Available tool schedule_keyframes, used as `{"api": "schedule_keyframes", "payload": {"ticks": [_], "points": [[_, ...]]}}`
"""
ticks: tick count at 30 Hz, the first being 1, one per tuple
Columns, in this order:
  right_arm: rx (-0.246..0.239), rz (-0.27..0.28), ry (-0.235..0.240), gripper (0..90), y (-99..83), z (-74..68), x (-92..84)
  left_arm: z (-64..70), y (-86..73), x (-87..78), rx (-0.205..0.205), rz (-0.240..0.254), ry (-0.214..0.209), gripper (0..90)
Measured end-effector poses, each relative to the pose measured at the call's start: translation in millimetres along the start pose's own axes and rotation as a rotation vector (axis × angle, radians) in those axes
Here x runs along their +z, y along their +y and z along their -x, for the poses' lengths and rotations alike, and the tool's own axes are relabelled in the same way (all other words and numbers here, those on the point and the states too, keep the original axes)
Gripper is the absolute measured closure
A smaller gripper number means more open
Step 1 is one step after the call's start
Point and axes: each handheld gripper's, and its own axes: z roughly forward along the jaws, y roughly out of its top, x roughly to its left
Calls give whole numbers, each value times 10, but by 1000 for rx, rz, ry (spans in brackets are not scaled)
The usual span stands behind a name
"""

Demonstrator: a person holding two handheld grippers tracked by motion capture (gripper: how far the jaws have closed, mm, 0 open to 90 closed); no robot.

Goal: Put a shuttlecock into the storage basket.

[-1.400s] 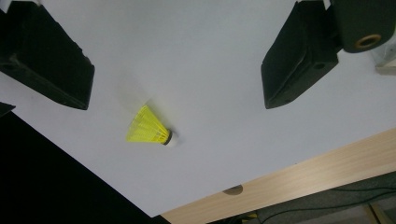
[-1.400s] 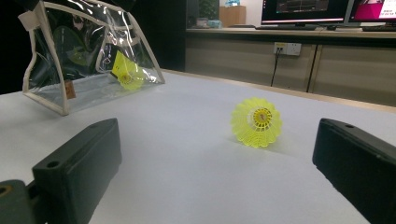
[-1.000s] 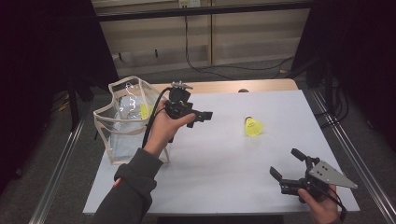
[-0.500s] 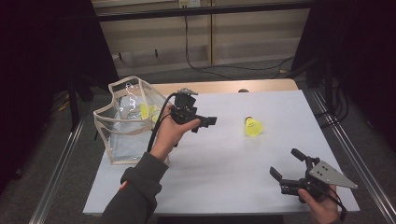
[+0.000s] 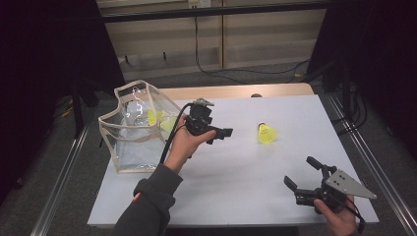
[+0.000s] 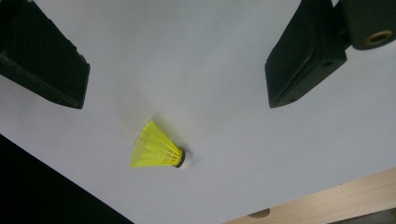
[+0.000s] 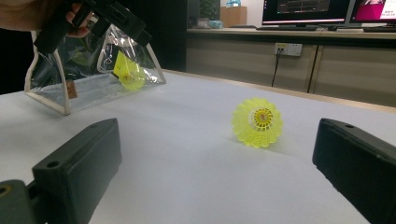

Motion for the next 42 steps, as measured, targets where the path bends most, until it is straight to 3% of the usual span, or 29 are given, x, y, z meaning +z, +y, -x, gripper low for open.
{"api": "schedule_keyframes", "payload": {"ticks": [10, 26, 42], "points": [[1, 0, 1, 13, -1, -2, 2, 61, -41, 134, 20, 19, -43, 63], [-1, -3, -3, 13, 0, -2, 0, 147, -100, 274, 45, 32, -35, 62], [-2, -5, 1, 13, 1, -4, 2, 193, -140, 478, 32, 39, -33, 65]]}}
